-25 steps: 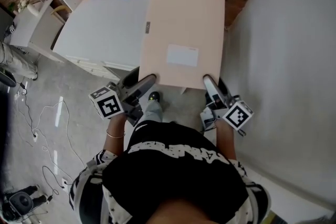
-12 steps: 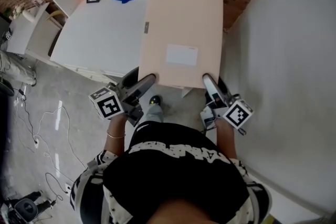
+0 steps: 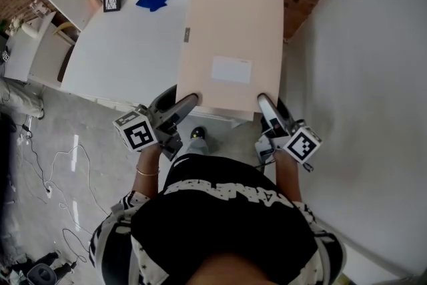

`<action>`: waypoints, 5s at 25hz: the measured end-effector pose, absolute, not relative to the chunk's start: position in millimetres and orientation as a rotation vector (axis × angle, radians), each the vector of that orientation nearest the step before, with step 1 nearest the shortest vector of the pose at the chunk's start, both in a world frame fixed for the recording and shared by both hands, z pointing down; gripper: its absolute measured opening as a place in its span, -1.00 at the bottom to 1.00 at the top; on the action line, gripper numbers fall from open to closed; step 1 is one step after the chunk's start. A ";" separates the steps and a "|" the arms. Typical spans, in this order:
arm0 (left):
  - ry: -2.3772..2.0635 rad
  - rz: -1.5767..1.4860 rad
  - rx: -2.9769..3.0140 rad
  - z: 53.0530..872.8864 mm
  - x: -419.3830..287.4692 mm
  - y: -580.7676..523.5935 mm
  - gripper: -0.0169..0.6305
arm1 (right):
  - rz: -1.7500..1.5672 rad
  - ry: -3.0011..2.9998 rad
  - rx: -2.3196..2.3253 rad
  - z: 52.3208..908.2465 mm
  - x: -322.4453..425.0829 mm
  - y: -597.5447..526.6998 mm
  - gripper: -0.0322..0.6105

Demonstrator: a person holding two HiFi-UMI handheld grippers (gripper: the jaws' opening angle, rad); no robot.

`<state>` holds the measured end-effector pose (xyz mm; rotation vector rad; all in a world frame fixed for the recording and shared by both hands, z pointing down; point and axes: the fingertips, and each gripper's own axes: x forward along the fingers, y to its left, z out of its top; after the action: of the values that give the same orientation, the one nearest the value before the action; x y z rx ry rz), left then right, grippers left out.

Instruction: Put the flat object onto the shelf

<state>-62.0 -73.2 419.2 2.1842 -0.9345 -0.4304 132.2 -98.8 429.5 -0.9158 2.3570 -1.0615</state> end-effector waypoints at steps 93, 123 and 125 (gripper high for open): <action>-0.800 -0.522 2.026 420.9 -107.8 -219.5 0.17 | -0.849 2.529 -1.051 416.7 90.3 -182.6 0.22; -0.780 -0.576 2.093 405.2 -98.6 -244.2 0.19 | -0.683 2.555 -1.221 397.6 101.5 -222.7 0.09; -0.781 -0.574 2.092 405.8 -98.9 -244.8 0.19 | -0.686 2.554 -1.224 398.0 101.3 -223.4 0.09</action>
<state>-98.9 -244.8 405.8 2.0921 -0.7809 -0.5742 101.3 -223.4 398.0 -1.2242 2.5544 -0.6862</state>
